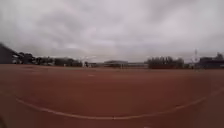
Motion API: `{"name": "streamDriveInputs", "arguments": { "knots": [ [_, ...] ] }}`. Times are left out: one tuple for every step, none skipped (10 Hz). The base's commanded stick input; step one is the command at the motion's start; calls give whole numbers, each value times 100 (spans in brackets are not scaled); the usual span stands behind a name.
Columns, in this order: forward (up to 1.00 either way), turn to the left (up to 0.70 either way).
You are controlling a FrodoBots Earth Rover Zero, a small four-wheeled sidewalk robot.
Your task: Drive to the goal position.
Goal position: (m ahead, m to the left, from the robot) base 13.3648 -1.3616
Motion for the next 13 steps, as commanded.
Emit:
{"name": "streamDriveInputs", "arguments": {
  "knots": [
    [70,0],
    [70,0],
    [70,0],
    [70,0],
    [70,0],
    [70,0],
    [70,0],
    [70,0],
    [70,0],
    [70,0],
    [70,0],
    [70,0],
    [70,0]
  ]
}}
